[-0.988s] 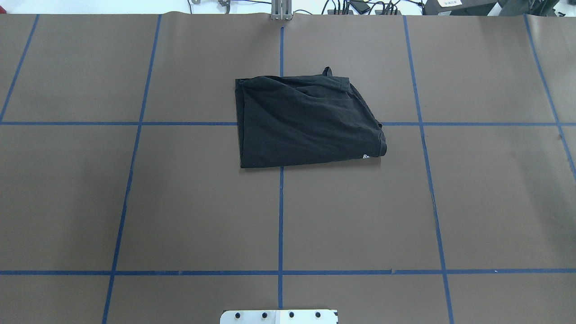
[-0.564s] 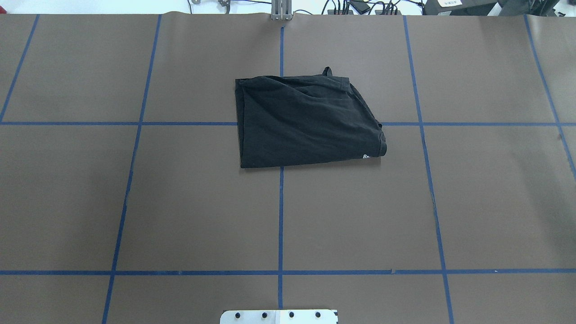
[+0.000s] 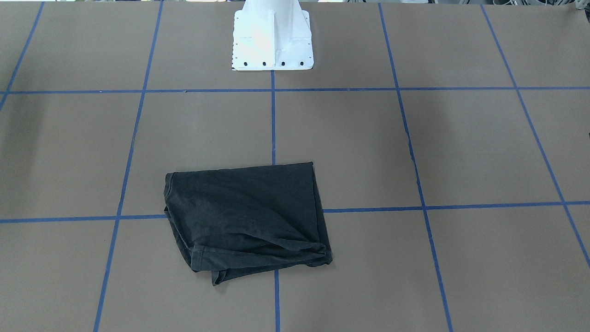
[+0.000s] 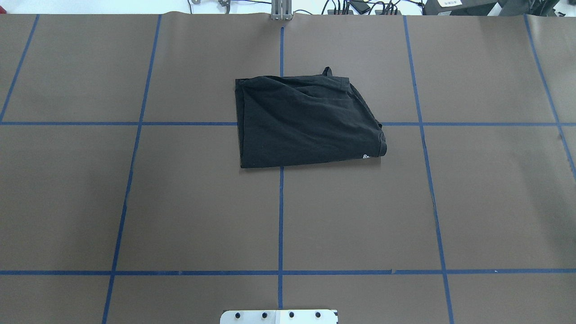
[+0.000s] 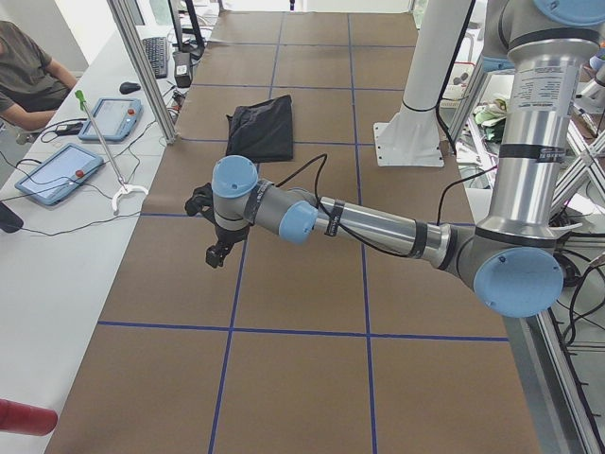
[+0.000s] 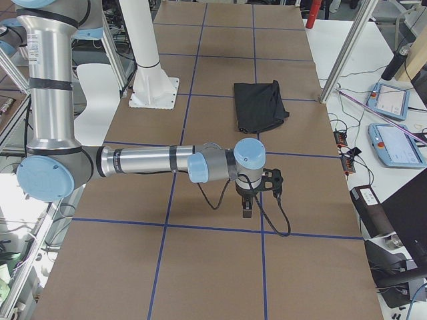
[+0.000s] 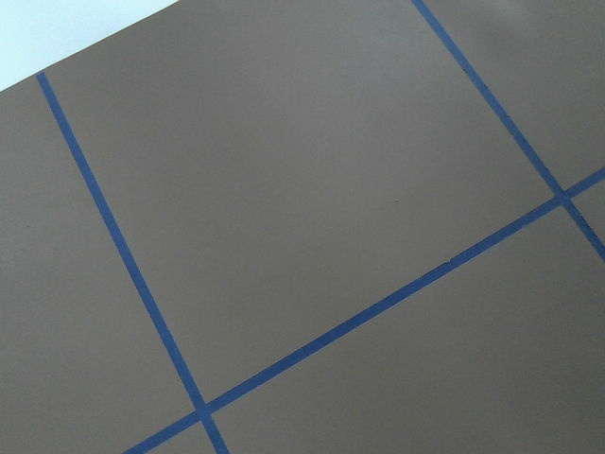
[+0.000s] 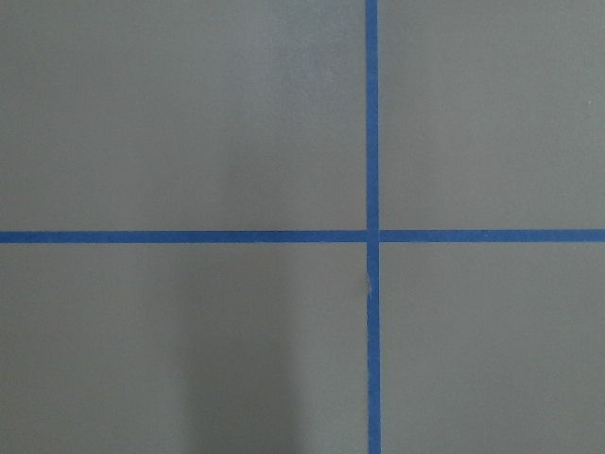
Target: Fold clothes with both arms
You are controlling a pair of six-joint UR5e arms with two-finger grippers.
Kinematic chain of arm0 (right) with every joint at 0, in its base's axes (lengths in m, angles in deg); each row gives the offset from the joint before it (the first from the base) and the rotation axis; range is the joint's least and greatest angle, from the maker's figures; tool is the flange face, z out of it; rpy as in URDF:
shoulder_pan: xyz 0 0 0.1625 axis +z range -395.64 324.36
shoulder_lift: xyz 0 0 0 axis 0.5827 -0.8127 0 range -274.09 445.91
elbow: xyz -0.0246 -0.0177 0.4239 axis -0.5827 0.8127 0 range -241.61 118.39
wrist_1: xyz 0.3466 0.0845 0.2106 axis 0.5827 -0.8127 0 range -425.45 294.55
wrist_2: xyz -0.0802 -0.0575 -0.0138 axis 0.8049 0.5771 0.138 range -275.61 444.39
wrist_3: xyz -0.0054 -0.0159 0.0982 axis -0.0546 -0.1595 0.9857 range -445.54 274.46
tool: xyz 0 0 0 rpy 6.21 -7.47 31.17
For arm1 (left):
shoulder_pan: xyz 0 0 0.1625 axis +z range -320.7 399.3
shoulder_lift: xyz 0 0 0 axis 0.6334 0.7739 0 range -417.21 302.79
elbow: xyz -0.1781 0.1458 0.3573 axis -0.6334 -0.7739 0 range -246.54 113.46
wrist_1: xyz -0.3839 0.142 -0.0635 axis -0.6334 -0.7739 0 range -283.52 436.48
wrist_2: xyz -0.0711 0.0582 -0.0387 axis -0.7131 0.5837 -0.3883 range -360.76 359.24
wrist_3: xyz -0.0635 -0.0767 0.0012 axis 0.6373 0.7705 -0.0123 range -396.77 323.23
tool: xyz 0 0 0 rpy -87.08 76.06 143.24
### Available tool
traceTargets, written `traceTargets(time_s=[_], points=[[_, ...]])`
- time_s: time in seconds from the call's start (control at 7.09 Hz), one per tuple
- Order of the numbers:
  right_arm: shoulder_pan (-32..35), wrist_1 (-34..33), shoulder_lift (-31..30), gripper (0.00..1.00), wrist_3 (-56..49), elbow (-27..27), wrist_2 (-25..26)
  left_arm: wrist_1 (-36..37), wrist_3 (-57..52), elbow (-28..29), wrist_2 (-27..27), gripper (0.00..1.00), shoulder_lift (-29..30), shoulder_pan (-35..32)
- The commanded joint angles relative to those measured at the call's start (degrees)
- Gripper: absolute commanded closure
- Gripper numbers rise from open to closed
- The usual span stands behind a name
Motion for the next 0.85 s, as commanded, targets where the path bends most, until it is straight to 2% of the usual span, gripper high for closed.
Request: traceTargets(time_s=[0.0,0.42,0.71], points=[[0.00,0.06,-0.17,0.00,-0.22,-0.26,-0.20,0.21,0.19,-0.50,-0.02,0.01,-0.12,-0.05],[0.00,0.06,-2.44,0.00,-0.48,-1.57,-2.03,0.04,0.28,-2.51,0.33,0.01,-1.44,-0.57],[-0.09,-0.02,-5.17,0.00,-0.49,-4.99,-1.34,-0.14,0.28,-3.66,0.24,0.01,-2.14,-0.75]])
